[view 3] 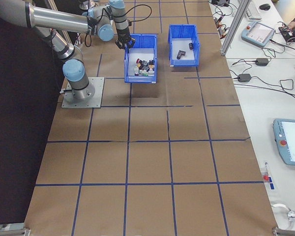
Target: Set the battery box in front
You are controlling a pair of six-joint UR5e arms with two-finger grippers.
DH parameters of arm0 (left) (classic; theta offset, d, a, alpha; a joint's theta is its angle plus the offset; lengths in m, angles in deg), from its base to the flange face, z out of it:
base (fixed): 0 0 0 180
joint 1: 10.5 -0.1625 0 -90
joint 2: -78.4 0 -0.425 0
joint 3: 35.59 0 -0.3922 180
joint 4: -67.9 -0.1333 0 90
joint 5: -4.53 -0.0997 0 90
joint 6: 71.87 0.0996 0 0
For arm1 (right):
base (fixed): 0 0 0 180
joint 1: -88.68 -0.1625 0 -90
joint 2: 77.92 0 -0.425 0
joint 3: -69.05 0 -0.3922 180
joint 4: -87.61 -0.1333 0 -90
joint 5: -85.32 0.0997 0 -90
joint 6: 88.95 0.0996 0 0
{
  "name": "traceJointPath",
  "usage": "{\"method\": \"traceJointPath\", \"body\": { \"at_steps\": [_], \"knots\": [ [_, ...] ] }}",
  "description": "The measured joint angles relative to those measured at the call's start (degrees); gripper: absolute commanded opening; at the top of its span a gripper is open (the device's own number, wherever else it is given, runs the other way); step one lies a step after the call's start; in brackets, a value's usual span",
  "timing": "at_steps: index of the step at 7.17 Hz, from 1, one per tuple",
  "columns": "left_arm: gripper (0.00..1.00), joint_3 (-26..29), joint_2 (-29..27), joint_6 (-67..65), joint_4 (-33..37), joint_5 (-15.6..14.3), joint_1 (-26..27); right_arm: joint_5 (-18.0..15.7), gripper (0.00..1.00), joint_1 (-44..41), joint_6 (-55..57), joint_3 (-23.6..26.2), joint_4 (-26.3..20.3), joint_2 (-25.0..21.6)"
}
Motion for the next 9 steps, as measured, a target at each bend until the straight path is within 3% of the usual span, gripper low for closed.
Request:
{"method": "traceJointPath", "body": {
  "at_steps": [3, 6, 8, 9],
  "knots": [
    [1.00, 0.3, 0.8, -1.3, -0.2, -0.5, 0.1, -0.1, 0.00, -6.4, 3.4, -1.0, 5.4, 4.9],
    [1.00, 0.1, 0.9, -1.0, -1.5, -0.5, 0.1, -2.5, 0.02, -10.7, 9.2, -5.0, 5.9, 11.2],
    [1.00, 0.1, 0.6, -0.8, -2.0, -0.4, 0.0, -4.3, 0.14, -11.3, 9.8, -5.3, 5.2, 12.3],
    [1.00, 0.1, 0.5, -0.9, -2.0, -0.3, -0.1, -4.3, 0.14, -11.4, 10.3, -5.3, 5.0, 12.5]
  ]
}}
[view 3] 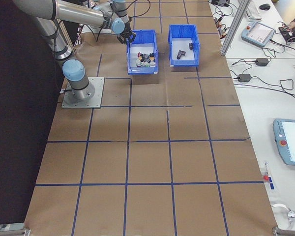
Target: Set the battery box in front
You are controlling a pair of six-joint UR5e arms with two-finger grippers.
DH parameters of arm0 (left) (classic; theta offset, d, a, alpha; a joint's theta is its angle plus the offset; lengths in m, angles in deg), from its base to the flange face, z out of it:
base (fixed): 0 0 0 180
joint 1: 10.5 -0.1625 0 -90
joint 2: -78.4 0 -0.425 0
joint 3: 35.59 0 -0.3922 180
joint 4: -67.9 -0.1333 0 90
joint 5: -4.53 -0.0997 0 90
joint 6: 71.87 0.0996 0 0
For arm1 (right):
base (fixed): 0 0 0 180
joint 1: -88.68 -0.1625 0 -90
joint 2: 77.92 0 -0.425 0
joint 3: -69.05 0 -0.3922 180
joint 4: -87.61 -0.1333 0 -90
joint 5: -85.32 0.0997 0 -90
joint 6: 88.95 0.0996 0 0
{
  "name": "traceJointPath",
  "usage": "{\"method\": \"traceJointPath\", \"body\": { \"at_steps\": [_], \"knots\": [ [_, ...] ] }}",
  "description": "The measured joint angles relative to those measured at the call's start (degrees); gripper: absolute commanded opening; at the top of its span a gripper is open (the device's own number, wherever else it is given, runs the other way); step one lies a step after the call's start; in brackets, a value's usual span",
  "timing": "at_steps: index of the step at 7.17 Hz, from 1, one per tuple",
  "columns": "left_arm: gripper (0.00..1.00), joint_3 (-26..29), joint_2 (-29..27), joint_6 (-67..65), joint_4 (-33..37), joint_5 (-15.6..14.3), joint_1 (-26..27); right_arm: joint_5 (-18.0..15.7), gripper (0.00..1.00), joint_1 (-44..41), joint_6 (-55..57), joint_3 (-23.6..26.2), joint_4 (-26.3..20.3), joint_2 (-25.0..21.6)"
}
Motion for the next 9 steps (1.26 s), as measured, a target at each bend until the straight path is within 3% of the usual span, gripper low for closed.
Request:
{"method": "traceJointPath", "body": {
  "at_steps": [1, 2, 4, 6, 9],
  "knots": [
    [1.00, 0.0, 0.0, -0.3, -0.1, 0.0, 0.0, 0.3, 0.17, -0.1, 1.7, 0.1, -0.2, 0.2],
    [1.00, 0.0, 0.0, -0.5, -0.3, -0.1, 0.0, 0.4, 0.35, -0.2, 3.5, 0.1, -0.3, 0.4],
    [1.00, 0.0, -0.4, -0.6, -0.4, -0.1, -0.1, 1.2, 0.27, -0.7, 5.5, 0.1, 0.0, 1.0],
    [1.00, 0.0, -0.8, -0.8, -0.4, -0.1, -0.1, 1.7, 1.00, -1.4, 5.8, 0.0, 0.4, 1.8],
    [1.00, 0.0, -0.9, -0.8, -0.3, 0.1, 0.0, 0.6, 1.00, -1.0, 5.7, -1.0, -0.6, -0.3]
  ]
}}
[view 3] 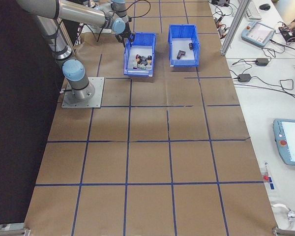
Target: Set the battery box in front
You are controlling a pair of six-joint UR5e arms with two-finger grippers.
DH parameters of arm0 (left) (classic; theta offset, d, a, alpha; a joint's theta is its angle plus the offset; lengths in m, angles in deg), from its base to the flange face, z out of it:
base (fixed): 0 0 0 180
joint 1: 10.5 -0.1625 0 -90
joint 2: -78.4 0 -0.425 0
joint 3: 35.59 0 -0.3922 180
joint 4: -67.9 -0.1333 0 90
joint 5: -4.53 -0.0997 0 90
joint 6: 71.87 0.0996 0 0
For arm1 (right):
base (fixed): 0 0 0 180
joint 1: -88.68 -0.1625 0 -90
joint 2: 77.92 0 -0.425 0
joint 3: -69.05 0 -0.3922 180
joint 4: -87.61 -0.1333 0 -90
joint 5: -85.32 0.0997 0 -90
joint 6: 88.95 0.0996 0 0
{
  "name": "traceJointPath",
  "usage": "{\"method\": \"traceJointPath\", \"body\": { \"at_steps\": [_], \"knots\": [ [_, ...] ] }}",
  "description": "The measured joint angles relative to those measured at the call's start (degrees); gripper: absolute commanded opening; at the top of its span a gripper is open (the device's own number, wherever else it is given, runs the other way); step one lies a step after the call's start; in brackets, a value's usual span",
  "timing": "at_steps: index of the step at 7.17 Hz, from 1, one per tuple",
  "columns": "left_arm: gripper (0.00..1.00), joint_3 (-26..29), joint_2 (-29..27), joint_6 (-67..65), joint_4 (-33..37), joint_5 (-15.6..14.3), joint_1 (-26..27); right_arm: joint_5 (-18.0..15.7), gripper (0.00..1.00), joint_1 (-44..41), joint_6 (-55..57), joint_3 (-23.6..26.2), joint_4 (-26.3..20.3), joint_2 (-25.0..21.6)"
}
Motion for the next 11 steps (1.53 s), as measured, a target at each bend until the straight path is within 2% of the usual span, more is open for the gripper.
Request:
{"method": "traceJointPath", "body": {
  "at_steps": [2, 4, 5, 7, 8, 11],
  "knots": [
    [1.00, 0.0, -0.1, 0.0, 0.0, 0.2, 0.0, -1.2, 1.00, 4.6, 0.0, -1.7, -6.0, -6.6],
    [1.00, 0.1, -0.2, -0.1, 0.0, 0.3, 0.0, -0.4, 1.00, 16.1, 1.5, -5.3, -11.6, -11.5],
    [1.00, 0.1, -0.2, -0.1, 0.0, 0.3, 0.0, 0.9, 1.00, 22.0, 4.6, -7.9, -12.6, -12.3],
    [1.00, 0.1, -0.3, -0.1, 0.0, 0.3, 0.0, 3.1, 1.00, 29.4, 16.0, -13.5, -14.3, -10.9],
    [1.00, 0.0, -0.4, -0.1, 0.0, 0.3, 0.0, 4.0, 1.00, 31.4, 23.8, -17.2, -17.3, -8.7],
    [1.00, 0.0, -0.5, -0.1, 0.0, 0.3, 0.0, 4.8, 1.00, 34.7, 42.8, -31.5, -31.2, 1.1]
  ]
}}
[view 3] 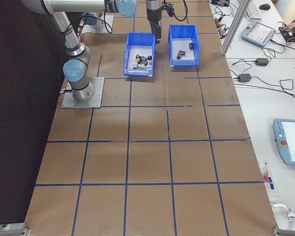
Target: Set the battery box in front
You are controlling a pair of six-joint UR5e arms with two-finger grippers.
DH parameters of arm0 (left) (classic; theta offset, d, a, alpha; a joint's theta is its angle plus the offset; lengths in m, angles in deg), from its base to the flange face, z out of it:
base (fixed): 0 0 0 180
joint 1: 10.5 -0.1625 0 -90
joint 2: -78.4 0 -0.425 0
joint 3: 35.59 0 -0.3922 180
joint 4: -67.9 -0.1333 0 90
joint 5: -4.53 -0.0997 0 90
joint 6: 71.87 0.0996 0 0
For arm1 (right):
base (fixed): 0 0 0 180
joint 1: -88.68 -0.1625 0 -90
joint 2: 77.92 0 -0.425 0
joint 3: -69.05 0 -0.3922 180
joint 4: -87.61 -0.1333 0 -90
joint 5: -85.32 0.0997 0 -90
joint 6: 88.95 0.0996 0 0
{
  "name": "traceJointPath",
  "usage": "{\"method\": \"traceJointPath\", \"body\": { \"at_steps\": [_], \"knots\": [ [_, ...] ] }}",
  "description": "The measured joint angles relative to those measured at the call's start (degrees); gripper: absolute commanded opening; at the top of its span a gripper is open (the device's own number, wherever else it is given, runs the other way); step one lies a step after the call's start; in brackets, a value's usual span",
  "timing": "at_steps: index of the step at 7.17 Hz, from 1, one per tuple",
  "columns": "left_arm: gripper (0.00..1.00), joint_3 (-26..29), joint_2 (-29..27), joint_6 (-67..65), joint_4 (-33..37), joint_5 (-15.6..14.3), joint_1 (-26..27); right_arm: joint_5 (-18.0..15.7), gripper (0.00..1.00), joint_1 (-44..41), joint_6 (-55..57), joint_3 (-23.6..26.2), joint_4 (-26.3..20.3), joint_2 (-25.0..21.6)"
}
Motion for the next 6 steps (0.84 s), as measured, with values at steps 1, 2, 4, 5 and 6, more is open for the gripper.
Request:
{"method": "traceJointPath", "body": {
  "at_steps": [1, 2, 4, 5, 6],
  "knots": [
    [1.00, 0.0, 0.0, 0.0, 0.0, 0.0, 0.0, 0.6, 1.00, 0.1, 4.9, -2.7, -2.9, 2.5],
    [1.00, 0.0, -0.2, 0.0, 0.0, 0.1, 0.0, 1.7, 1.00, 0.0, 8.8, -3.7, -4.4, 3.6],
    [1.00, 0.0, -0.4, 0.0, -0.1, 0.1, 0.0, 2.6, 1.00, -0.1, 11.2, -4.1, -4.8, 4.8],
    [1.00, 0.0, -0.4, 0.0, -0.2, 0.0, 0.0, 2.6, 1.00, -0.2, 11.3, -4.1, -4.6, 5.2],
    [1.00, 0.0, -0.5, 0.0, -0.3, 0.1, 0.0, 2.6, 1.00, -0.2, 11.3, -4.1, -4.6, 5.3]
  ]
}}
